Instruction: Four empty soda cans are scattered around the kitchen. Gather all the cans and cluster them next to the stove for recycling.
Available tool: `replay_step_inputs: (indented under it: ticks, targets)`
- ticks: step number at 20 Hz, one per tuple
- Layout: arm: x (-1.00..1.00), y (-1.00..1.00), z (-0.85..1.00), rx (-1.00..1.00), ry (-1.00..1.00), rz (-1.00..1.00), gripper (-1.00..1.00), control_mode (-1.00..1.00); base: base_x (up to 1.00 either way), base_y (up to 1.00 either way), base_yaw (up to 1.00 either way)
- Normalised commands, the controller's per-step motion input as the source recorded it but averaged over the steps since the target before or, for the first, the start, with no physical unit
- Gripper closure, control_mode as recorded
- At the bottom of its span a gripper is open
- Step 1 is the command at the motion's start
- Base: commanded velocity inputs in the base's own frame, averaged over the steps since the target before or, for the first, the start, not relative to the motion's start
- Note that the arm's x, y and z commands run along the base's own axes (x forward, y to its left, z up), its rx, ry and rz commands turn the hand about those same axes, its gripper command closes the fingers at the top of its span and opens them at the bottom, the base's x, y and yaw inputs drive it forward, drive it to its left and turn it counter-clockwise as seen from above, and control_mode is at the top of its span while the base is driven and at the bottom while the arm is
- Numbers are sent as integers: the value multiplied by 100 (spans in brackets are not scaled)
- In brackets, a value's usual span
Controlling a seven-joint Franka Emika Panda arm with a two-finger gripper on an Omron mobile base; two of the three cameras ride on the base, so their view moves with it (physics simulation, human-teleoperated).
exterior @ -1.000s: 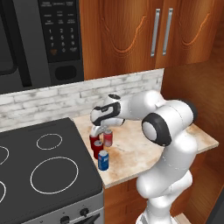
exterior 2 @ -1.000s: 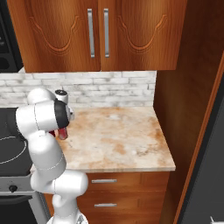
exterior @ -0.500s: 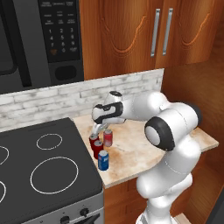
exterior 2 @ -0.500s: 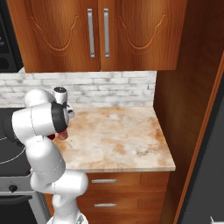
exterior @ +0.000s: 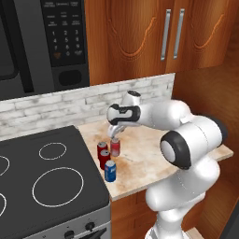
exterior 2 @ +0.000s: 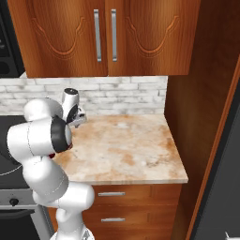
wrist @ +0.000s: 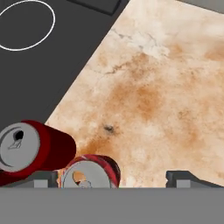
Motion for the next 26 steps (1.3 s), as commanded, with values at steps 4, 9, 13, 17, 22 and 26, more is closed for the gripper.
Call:
replay_step_inputs:
  ticks: [4,9,13,17,22,26]
  targets:
    - [-75,-30,-10,0,-9,-7,-100,-100,0,0,0]
    - [-85,-20,2,5,-2,-16,-100,-100,0,0,0]
    - [-65,-27,24,5,0,-20,-100,-100,0,0,0]
    - [-67,-18,2,1,0,-22,-100,-100,0,0,0]
    - [-52,-17,20,6,8,-24,-100,-100,0,0,0]
    - [-71,-14,4,1,4,-17,-100,-100,0,0,0]
